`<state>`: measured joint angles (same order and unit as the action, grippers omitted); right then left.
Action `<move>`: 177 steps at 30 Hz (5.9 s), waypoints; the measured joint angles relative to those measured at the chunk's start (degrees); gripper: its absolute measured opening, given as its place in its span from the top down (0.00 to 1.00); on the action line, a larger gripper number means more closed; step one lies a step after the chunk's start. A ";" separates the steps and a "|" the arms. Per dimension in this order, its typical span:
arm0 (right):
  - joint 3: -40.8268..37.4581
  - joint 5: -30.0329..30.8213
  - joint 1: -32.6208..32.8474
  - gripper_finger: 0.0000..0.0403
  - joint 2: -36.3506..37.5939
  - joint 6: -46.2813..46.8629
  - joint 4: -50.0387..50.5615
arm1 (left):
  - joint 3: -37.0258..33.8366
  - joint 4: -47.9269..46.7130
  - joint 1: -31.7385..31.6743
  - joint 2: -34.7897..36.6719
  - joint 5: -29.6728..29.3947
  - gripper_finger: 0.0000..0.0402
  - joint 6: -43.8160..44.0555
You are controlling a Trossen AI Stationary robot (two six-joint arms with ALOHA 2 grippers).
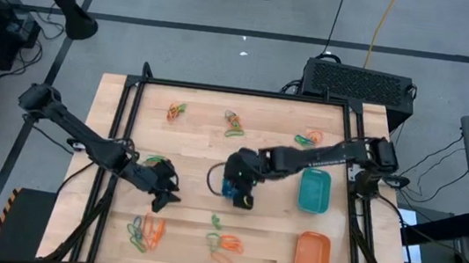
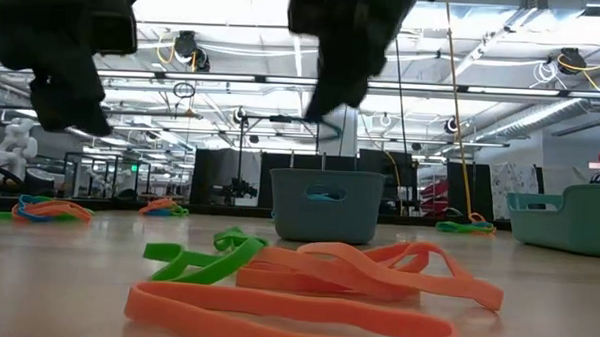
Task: Sort rubber bands into baskets
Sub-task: Put the blue rubberband into the blue bin
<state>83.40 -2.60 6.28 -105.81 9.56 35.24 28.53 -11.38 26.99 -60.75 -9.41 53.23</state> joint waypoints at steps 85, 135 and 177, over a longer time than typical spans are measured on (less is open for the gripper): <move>-0.04 1.06 -6.18 0.69 -2.87 6.27 2.31 | -0.02 -41.02 -15.98 -4.99 -4.70 0.76 14.91; 0.00 -2.39 -0.09 0.69 -1.21 14.78 -33.75 | 9.75 -0.65 -10.56 4.15 -2.38 1.00 -14.56; -0.02 0.70 -0.06 1.00 -1.44 15.00 -19.53 | 9.29 -1.90 -10.58 3.62 -0.93 0.64 -14.58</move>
<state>83.37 -1.91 6.22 -107.25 24.56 15.70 37.83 -13.28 16.40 -57.12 -10.34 38.65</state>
